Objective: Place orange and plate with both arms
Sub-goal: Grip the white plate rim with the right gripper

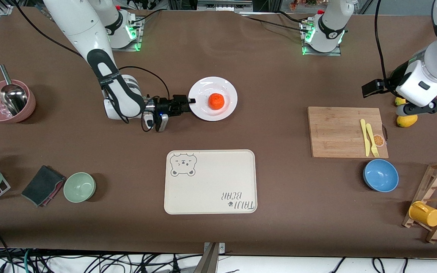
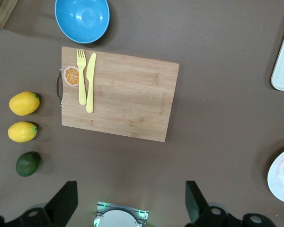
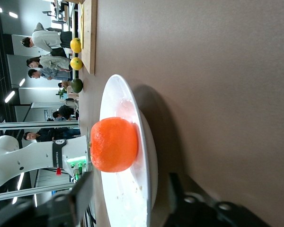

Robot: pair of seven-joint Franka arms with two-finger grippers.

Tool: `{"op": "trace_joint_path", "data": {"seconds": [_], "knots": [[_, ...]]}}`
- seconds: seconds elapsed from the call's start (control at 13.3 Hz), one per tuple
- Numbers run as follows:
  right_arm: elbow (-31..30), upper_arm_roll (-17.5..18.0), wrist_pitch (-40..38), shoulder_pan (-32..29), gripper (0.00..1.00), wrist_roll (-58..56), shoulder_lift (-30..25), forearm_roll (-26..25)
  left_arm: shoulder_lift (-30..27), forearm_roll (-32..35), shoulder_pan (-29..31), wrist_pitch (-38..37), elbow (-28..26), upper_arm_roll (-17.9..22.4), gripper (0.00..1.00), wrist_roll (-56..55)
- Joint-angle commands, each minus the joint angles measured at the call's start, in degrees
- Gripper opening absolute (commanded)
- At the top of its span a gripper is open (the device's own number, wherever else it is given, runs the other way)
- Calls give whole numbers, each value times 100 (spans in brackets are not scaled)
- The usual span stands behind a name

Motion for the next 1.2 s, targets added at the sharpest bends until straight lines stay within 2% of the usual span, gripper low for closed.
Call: {"op": "trace_joint_path", "data": {"seconds": [0.0,0.08,0.38,0.75,1.13], "knots": [[-35,-7,66,39,59,-169,-38,128,-175,-169,106,85,-177,-16,100,54],[-35,-7,127,66,53,-169,-30,128,-175,-169,106,76,-185,-16,100,54],[9,-7,373,180,53,-204,76,137,-175,-169,106,59,-177,-16,100,54],[18,-7,663,312,38,-195,76,146,-175,-169,106,50,-177,-16,100,54],[18,-7,690,400,33,-195,76,216,-167,-169,106,32,-186,-16,100,45]]}}
